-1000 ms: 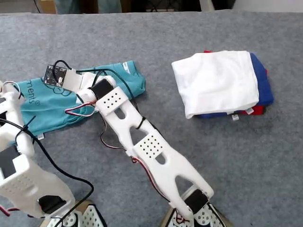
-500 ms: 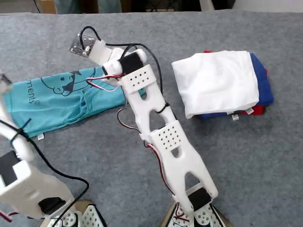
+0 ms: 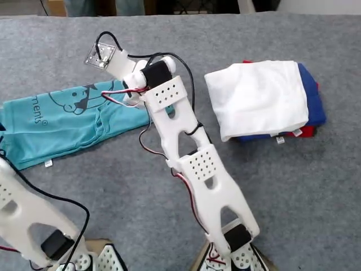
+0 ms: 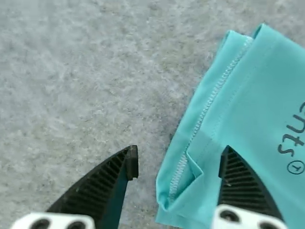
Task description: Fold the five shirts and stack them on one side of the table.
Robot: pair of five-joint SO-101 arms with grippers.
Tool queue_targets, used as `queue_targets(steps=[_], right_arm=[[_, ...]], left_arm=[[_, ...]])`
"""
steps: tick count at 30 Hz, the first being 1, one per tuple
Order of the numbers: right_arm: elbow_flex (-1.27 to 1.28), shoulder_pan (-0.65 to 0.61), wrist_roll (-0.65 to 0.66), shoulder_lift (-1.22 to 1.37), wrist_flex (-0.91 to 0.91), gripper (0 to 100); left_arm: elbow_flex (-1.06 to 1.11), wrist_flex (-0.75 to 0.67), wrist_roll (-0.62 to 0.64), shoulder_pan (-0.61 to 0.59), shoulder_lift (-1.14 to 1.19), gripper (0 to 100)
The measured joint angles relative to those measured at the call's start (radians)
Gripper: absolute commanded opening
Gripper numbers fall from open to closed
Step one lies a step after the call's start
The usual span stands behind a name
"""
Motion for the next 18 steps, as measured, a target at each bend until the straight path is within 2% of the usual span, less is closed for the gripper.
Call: queue_targets(steps=[8, 13, 18], right_arm=[[0.000, -0.038, -0.051, 0.000, 0.000, 1.5], [0.000, -0.037, -0.077, 0.000, 0.000, 1.5], [0.000, -0.037, -0.086, 0.000, 0.000, 1.5]], left_arm=[[-0.218, 0.031, -0.023, 0.023, 0.262, 29], [-0.310, 0.038, -0.038, 0.023, 0.353, 17], [-0.407, 0.118, -0.123, 0.046, 0.387, 3]])
